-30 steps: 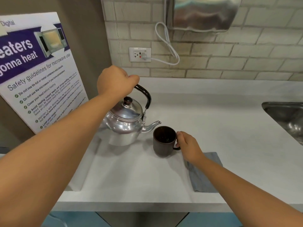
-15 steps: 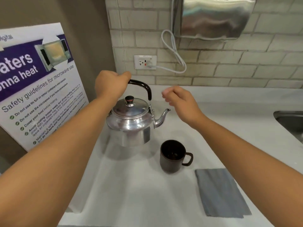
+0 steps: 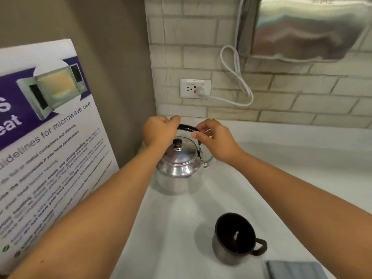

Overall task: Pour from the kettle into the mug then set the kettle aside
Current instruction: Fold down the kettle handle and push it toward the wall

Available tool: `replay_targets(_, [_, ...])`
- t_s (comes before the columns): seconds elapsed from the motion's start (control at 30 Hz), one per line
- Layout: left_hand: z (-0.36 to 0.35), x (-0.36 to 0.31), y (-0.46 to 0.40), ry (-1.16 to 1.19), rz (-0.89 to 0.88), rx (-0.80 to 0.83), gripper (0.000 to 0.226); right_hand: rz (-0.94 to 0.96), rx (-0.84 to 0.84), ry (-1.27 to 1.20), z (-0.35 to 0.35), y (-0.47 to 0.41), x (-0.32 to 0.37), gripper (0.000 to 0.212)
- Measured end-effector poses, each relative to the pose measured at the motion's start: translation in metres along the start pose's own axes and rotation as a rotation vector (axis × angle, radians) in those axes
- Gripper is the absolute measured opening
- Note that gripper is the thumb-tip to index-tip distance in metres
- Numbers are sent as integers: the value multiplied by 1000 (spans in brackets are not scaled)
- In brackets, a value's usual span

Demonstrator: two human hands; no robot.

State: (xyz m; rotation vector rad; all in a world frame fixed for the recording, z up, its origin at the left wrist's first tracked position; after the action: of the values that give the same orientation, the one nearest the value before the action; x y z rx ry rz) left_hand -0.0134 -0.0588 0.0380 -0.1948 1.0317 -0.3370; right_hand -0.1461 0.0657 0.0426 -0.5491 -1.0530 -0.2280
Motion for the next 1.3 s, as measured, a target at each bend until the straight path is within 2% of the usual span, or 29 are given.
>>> replay_targets(0.33, [-32,39,-21,-38,83,52,42,-65,47,-26,-23,-27,-50,23])
replay_targets(0.57, [-39,43,-29,-24,75,69,45,-81,28,-43,-26,-39,-63,20])
replay_targets(0.67, [-38,44,-31,18,69,91,35,-81,9,-15,-27,-46,-65,19])
replay_targets(0.77, [-26,41,-22,68,-112,6,7,-87,-21,-16,-29,-50,-70,23])
replay_targets(0.83, [-23,43,-13,5,-272,-19,20,-44,-56,-3,-32,-51,-71,27])
replay_targets(0.9, [-26,49,-10,-55,-331,1,29,49,-88,102,-36,-51,-70,23])
replay_targets(0.97, [-30,52,-16,-90,-329,32,34,108,-84,229,-42,-54,-71,21])
replay_targets(1.07, [-45,59,-34,-223,-240,161,38,48,-23,336,-48,-64,-85,24])
replay_targets(1.2, [-62,71,-51,-300,-61,384,39,-61,21,360,-51,-72,-98,26])
replay_targets(1.3, [-69,75,-55,-346,-7,461,39,-143,39,312,-52,-74,-104,26])
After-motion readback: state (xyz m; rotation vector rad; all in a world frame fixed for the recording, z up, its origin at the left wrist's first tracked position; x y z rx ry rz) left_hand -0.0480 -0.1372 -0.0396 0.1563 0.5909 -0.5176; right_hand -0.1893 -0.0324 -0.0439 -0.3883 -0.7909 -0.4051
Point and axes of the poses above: each hand's wrist, its own y-axis away from the middle knuckle, its own z-axis out of the back of the hand, x = y × z, the point moved 7 cm from there along -y, towards the middle knuckle, and after that the axes turned 10 degrees about -y, right-handed, at the moved point
